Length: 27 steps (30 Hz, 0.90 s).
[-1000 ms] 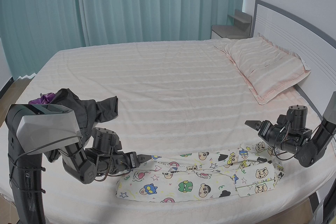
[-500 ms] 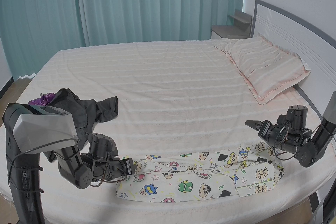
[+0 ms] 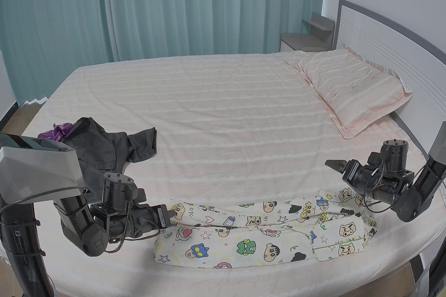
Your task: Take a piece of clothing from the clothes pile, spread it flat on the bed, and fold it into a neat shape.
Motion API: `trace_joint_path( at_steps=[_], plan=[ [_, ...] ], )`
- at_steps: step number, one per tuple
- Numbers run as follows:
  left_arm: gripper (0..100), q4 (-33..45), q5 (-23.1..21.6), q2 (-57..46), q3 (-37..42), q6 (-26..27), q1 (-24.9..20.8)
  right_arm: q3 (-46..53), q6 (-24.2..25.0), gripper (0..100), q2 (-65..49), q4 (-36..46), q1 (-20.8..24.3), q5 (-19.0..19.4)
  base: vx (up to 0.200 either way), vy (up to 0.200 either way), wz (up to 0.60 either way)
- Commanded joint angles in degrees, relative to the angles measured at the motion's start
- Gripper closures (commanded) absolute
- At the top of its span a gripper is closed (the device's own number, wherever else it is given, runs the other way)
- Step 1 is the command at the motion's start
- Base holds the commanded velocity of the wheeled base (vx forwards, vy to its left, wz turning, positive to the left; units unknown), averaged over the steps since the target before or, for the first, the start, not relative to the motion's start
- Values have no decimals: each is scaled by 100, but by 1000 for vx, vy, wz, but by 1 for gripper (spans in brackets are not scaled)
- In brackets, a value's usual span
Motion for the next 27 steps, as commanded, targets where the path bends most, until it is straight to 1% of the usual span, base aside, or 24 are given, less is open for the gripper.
trace_joint_path(
  at_steps=[1, 3, 8, 12, 17, 18, 23, 27],
  plan=[
    [100, -72, 16, -89, 135, 1, 43, -2, 1, 0, -10, -4, 6, 0, 0, 0, 0],
    [100, -116, 7, -89, 170, 1, 52, -2, 1, 0, -10, 5, 6, 0, 0, 0, 0],
    [100, -432, 7, -71, 574, 10, 16, 6, 1, 0, -10, 5, 6, 0, 0, 0, 0],
    [100, -485, 16, 131, 645, 19, 16, 6, 1, 0, -10, 5, 6, 0, 0, 0, 0],
    [100, -494, 227, 368, 741, 19, -63, 6, 1, 0, -2, 5, 6, 0, 0, 0, 0],
    [0, -494, 227, 368, 741, 19, -63, 6, 1, 0, -2, 5, 6, 0, 0, 0, 0],
    [0, -608, 227, 368, 1031, 19, -142, -2, 1, 0, -2, 5, 6, 0, 0, 0, 0],
    [0, -1083, 236, 193, 1066, -60, -89, -2, 1, 0, -10, 5, 6, 0, 0, 0, 0]
  ],
)
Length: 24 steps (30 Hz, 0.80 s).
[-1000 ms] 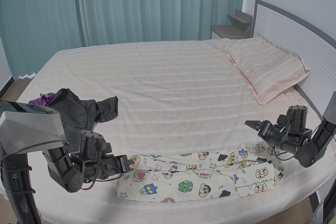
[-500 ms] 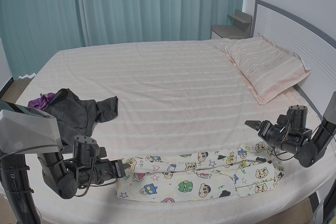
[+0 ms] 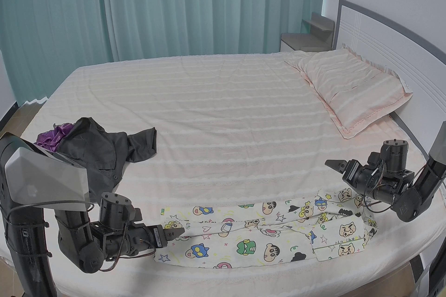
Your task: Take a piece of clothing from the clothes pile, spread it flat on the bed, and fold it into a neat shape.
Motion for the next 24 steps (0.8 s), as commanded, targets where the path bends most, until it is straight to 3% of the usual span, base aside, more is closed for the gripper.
trace_joint_path(
  at_steps=[1, 9, 16, 24],
  plan=[
    [0, -248, 5, -196, 17, -64, 20, -2, 1, 0, 1, -2, 2, 1, 0, 0, 0],
    [0, -195, 41, -117, -783, -91, -32, 6, 1, 0, -8, -2, 2, 1, 0, 0, 0],
    [0, 358, 137, 744, -1759, -73, -32, 6, 1, 0, -8, -10, 2, 1, 0, 0, 0],
    [0, 560, 102, 753, -1627, -56, -296, 6, 1, 0, -8, -2, 2, 10, 0, 0, 0]
  ],
)
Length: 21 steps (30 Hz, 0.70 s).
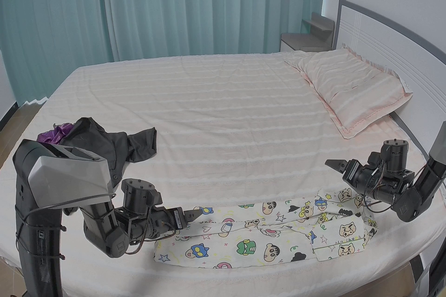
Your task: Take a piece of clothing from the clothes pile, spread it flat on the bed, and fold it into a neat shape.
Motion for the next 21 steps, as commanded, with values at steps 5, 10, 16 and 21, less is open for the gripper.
trace_joint_path(
  at_steps=[5, 10, 16, 21],
  plan=[
    [0, -107, -33, -10, 306, -3, -337, 2, -2, 0, 9, -4, 2, 1, 0, 0, 0],
    [0, -555, -33, -265, 746, 5, -565, 2, -2, 0, 9, 5, 2, 1, 0, 0, 0],
    [0, -1267, -59, -283, 1572, 58, -680, 19, -2, 0, 0, -4, 2, 1, 0, 0, 0],
    [0, -1539, -411, -239, 2319, 146, -671, 19, -2, 0, 0, -4, 2, 1, 0, 0, 0]
  ],
)
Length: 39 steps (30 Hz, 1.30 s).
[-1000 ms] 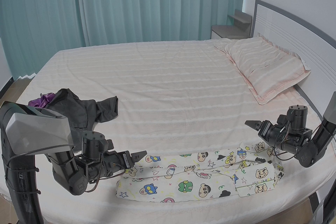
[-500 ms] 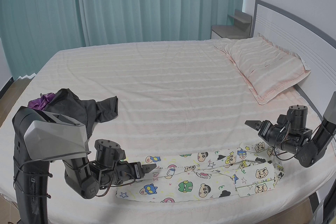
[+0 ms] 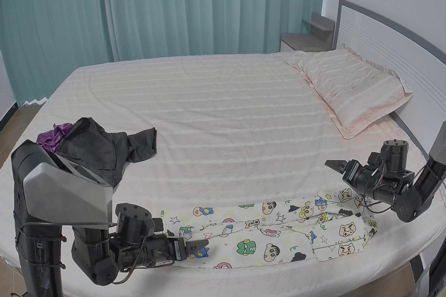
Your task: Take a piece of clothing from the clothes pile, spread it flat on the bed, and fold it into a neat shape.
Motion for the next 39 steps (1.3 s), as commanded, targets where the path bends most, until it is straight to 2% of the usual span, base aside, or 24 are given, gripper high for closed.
trace_joint_path(
  at_steps=[1, 3, 5, 9, 17, 21, 22, 24, 28, 30, 32, 35, 39],
  plan=[
    [0, -278, -230, 10, 783, 226, -17, 4, 1, 0, 0, -4, 2, 1, 0, 0, 0],
    [0, -348, -265, 10, 923, 419, 0, 4, 1, 0, 0, -4, 2, 1, 0, 0, 0],
    [0, -515, -353, 107, 1170, 832, 53, 4, 1, 0, 0, -4, 2, 1, 0, 0, 0],
    [0, -717, -344, 212, 1222, 946, 88, 4, 1, 0, 0, -4, 2, 1, 0, 0, 0],
    [0, -1051, -362, -157, 1328, 858, 273, 4, -8, 0, -8, -4, 2, 1, 0, 0, 0],
    [0, -1051, -371, -737, 1257, 349, 299, 4, -8, 0, -8, -31, 2, 1, 0, 0, 0],
    [0, -1034, -371, -957, 1099, 32, 290, 4, -8, 0, -8, -31, 2, 1, 0, 0, 0],
    [0, -1008, -292, -1018, 765, -249, 247, 4, -8, 0, -8, -31, 2, 1, 0, 0, 0],
    [0, -805, 42, -720, 185, -451, 132, 4, -8, 0, -8, -31, 2, 1, 0, 0, 0],
    [0, -322, 666, -175, -579, -469, 0, 4, -8, 0, -17, -39, 2, 1, 0, 0, 0],
    [0, -85, 886, 159, -1036, -521, -61, 4, -8, 0, -17, -39, 2, 1, 0, 0, 0],
    [0, 153, 965, 388, -1458, -680, -167, 4, -8, 0, -17, -31, 2, 1, 0, 0, 0],
    [0, 1242, 948, 520, -2381, -926, -334, 13, -8, 0, -17, -39, 10, 1, 0, 0, 0]
  ],
)
